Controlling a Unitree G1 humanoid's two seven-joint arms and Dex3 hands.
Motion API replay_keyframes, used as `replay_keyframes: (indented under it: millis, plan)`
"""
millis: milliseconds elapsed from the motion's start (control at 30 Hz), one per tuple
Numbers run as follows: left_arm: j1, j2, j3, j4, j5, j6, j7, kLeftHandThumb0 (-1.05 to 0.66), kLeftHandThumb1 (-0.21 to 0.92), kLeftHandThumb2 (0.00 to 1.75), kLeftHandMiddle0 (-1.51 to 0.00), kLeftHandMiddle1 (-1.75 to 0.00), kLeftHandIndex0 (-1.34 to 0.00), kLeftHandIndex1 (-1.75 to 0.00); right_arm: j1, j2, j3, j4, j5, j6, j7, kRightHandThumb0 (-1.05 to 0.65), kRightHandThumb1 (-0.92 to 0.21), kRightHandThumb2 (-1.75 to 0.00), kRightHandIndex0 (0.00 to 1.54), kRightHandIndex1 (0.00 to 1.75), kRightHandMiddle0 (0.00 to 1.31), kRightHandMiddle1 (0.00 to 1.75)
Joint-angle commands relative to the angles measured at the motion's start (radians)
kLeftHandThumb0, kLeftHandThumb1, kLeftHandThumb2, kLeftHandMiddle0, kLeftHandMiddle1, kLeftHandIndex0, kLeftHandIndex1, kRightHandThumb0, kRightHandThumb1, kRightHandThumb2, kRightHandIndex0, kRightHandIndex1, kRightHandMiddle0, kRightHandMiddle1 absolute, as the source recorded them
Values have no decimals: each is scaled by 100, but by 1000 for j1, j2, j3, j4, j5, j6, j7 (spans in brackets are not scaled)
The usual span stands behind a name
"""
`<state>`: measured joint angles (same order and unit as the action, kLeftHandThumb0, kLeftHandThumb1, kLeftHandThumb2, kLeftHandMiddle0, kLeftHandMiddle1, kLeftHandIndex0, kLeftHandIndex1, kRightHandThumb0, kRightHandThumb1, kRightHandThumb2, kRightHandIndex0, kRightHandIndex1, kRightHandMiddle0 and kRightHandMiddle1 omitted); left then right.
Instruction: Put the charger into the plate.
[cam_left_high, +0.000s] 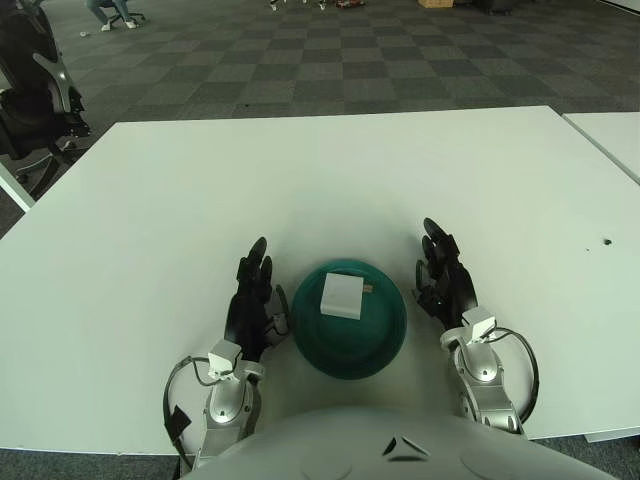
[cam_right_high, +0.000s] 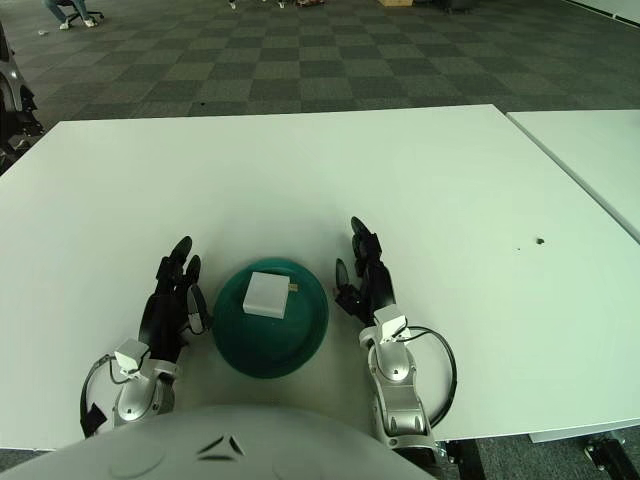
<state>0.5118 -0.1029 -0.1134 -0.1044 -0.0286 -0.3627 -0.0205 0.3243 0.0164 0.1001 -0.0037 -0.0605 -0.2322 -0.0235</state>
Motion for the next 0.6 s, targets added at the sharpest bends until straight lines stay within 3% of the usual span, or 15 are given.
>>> replay_keyframes:
  millis: [0, 567]
  plan:
    - [-22, 2, 5, 19, 6, -10, 8, -89, 92, 108, -19, -1, 0, -35, 46, -3, 1, 59, -9, 87, -2, -81, -92, -69, 6, 0, 0, 31]
    - [-57, -17, 22, 79, -6, -44, 16, -87, 92, 104, -23, -1, 0, -44, 41, -2, -4, 61, 24, 88, 24, -78, -92, -66, 9, 1, 0, 37]
